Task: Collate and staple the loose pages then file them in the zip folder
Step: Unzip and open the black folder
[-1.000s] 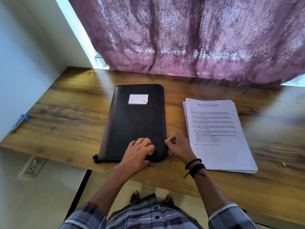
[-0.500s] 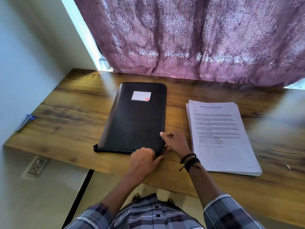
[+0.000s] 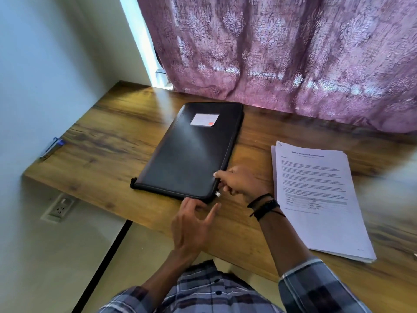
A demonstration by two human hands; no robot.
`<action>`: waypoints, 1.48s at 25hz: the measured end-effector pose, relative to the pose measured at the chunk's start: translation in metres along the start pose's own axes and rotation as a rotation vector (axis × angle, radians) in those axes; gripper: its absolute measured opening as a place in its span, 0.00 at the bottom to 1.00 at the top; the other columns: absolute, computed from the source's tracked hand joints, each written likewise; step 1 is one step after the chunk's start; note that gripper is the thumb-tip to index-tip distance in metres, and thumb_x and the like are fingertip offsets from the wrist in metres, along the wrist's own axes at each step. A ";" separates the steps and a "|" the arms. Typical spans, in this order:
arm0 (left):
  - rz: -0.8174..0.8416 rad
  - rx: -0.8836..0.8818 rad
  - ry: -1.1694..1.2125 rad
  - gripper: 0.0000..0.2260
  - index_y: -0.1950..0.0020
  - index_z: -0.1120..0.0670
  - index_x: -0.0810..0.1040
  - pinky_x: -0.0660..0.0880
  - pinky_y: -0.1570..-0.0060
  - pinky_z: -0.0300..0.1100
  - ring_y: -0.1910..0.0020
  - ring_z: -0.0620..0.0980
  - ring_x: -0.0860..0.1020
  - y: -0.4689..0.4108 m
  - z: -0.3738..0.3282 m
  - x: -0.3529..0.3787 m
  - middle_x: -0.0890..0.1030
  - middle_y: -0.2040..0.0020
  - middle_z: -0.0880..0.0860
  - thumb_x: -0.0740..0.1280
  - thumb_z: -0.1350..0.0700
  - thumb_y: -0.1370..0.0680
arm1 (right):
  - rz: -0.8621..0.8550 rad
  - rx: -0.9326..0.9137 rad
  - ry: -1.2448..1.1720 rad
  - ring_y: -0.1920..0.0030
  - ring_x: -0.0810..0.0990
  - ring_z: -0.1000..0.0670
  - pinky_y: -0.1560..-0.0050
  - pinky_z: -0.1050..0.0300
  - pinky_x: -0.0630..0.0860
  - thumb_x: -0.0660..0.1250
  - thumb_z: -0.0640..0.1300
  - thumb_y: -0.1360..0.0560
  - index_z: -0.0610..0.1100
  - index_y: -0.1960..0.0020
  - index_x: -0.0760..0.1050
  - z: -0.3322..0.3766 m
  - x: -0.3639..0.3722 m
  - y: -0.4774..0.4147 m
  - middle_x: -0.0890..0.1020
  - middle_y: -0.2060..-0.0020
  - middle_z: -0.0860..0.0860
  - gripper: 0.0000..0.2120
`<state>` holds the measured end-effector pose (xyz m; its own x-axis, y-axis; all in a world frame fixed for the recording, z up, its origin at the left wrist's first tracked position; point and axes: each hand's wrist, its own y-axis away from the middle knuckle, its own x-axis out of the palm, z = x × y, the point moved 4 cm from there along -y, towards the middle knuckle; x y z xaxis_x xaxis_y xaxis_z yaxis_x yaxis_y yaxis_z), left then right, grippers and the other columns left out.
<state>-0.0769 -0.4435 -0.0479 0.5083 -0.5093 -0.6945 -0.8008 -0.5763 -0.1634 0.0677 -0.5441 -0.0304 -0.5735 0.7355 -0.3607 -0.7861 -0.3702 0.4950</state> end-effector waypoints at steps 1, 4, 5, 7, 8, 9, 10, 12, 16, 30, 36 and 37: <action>-0.065 -0.003 0.085 0.14 0.58 0.51 0.76 0.71 0.71 0.35 0.67 0.41 0.73 -0.001 0.001 -0.004 0.75 0.60 0.44 0.76 0.43 0.31 | 0.019 -0.013 -0.071 0.80 0.72 0.58 0.78 0.65 0.66 0.69 0.47 0.24 0.38 0.61 0.80 0.010 0.002 0.000 0.81 0.74 0.49 0.13; -0.219 -0.066 0.292 0.15 0.57 0.53 0.73 0.75 0.68 0.44 0.66 0.46 0.74 -0.007 0.004 -0.016 0.73 0.59 0.47 0.77 0.48 0.31 | 0.080 -0.056 -0.195 0.80 0.71 0.57 0.80 0.65 0.64 0.70 0.44 0.25 0.37 0.59 0.79 0.035 0.011 0.000 0.83 0.68 0.45 0.10; -0.260 -0.114 0.341 0.16 0.57 0.52 0.72 0.76 0.67 0.46 0.65 0.49 0.74 -0.010 0.006 -0.019 0.73 0.59 0.49 0.77 0.48 0.32 | 0.101 -0.056 -0.216 0.80 0.71 0.57 0.80 0.66 0.63 0.70 0.43 0.24 0.37 0.60 0.78 0.039 0.016 -0.001 0.84 0.66 0.44 0.10; -0.311 -0.253 0.437 0.20 0.57 0.49 0.67 0.74 0.68 0.46 0.66 0.52 0.71 -0.015 0.010 -0.021 0.70 0.60 0.52 0.78 0.48 0.33 | 0.150 -0.042 -0.232 0.79 0.72 0.57 0.82 0.66 0.62 0.70 0.43 0.24 0.38 0.60 0.77 0.045 0.029 -0.002 0.85 0.64 0.41 0.09; -0.325 -0.325 0.488 0.22 0.57 0.49 0.65 0.72 0.70 0.42 0.67 0.51 0.68 -0.017 0.013 -0.021 0.68 0.60 0.53 0.79 0.48 0.33 | 0.169 -0.035 -0.223 0.79 0.73 0.56 0.82 0.66 0.61 0.70 0.43 0.24 0.38 0.60 0.77 0.046 0.035 -0.002 0.85 0.62 0.39 0.09; -0.337 -0.377 0.528 0.23 0.57 0.49 0.64 0.69 0.71 0.38 0.67 0.49 0.67 -0.019 0.016 -0.021 0.67 0.61 0.52 0.79 0.49 0.33 | 0.178 -0.027 -0.211 0.79 0.72 0.56 0.82 0.66 0.61 0.70 0.43 0.24 0.39 0.60 0.77 0.047 0.042 -0.003 0.85 0.62 0.39 0.09; -0.351 -0.396 0.549 0.23 0.57 0.50 0.63 0.68 0.72 0.36 0.68 0.47 0.66 -0.020 0.018 -0.021 0.66 0.61 0.52 0.79 0.51 0.32 | 0.172 -0.018 -0.207 0.79 0.72 0.57 0.82 0.66 0.61 0.70 0.44 0.25 0.40 0.61 0.76 0.048 0.047 -0.003 0.85 0.64 0.40 0.09; -0.366 -0.369 0.537 0.21 0.56 0.51 0.65 0.71 0.70 0.36 0.67 0.48 0.69 -0.022 0.022 -0.022 0.69 0.60 0.51 0.78 0.54 0.31 | 0.122 -0.008 -0.213 0.80 0.69 0.58 0.82 0.66 0.61 0.71 0.43 0.25 0.40 0.63 0.76 0.047 0.051 -0.003 0.82 0.70 0.46 0.10; -0.389 -0.307 0.421 0.14 0.55 0.52 0.71 0.79 0.64 0.42 0.64 0.47 0.78 -0.022 0.025 -0.025 0.77 0.59 0.49 0.77 0.59 0.29 | 0.043 -0.026 -0.216 0.76 0.70 0.54 0.78 0.65 0.65 0.72 0.43 0.26 0.40 0.65 0.77 0.041 0.052 -0.010 0.75 0.75 0.49 0.11; -0.239 -0.319 0.015 0.14 0.60 0.52 0.71 0.72 0.67 0.38 0.66 0.41 0.78 -0.051 0.100 -0.068 0.78 0.66 0.44 0.76 0.64 0.32 | -0.232 0.065 -0.417 0.63 0.76 0.45 0.64 0.52 0.77 0.66 0.39 0.31 0.38 0.63 0.77 -0.038 -0.031 0.005 0.76 0.67 0.41 0.04; 0.186 0.190 -0.188 0.36 0.31 0.54 0.70 0.67 0.38 0.45 0.35 0.49 0.67 -0.073 0.084 -0.052 0.70 0.35 0.51 0.75 0.43 0.36 | -0.258 -0.107 -0.520 0.69 0.70 0.45 0.69 0.55 0.70 0.68 0.38 0.32 0.41 0.69 0.71 -0.011 -0.043 0.029 0.69 0.74 0.44 0.09; 0.263 0.244 -0.127 0.39 0.28 0.53 0.66 0.66 0.36 0.43 0.32 0.47 0.67 -0.076 0.070 -0.047 0.68 0.31 0.51 0.73 0.41 0.35 | -0.208 -0.169 -0.563 0.70 0.71 0.45 0.69 0.55 0.72 0.68 0.39 0.31 0.41 0.69 0.71 -0.002 -0.041 0.031 0.70 0.73 0.43 0.10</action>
<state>-0.0625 -0.3307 -0.0518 0.2440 -0.5276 -0.8137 -0.9584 -0.2594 -0.1192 0.0663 -0.5869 -0.0022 -0.2310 0.9712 0.0592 -0.9202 -0.2378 0.3109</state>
